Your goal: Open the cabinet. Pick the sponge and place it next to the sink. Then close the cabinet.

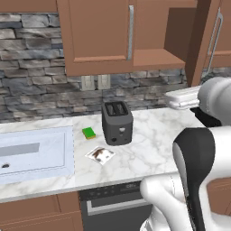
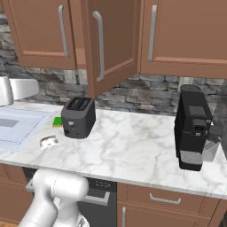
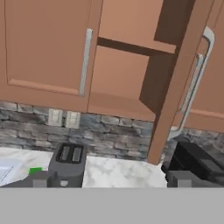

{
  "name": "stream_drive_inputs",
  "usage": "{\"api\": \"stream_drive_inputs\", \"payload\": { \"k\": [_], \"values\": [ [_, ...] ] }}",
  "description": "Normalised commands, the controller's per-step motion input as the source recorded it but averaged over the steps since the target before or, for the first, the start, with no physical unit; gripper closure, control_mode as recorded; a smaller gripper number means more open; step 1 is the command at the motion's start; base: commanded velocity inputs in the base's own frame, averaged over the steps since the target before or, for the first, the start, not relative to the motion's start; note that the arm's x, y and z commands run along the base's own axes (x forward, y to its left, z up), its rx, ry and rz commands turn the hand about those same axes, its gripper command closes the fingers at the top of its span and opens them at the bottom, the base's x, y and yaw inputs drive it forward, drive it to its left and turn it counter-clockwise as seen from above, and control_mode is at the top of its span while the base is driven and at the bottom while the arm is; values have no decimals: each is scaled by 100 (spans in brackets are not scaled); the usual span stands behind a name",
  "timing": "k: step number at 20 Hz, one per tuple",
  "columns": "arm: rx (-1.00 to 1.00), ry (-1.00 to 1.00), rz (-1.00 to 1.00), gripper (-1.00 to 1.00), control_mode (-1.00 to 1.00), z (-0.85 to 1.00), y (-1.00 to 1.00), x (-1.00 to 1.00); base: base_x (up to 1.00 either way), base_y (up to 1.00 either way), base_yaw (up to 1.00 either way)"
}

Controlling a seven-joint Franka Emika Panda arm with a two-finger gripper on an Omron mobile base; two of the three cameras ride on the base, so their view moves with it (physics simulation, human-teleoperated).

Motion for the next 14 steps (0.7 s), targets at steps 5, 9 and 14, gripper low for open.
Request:
{"api": "stream_drive_inputs", "payload": {
  "k": [5,9,14],
  "values": [
    [-23,-6,0,-100,-100,0,28,13,0,0,0],
    [-23,4,0,-100,-100,0,1,31,0,0,0],
    [-21,20,-7,-100,-100,0,0,20,0,0,0]
  ]
}}
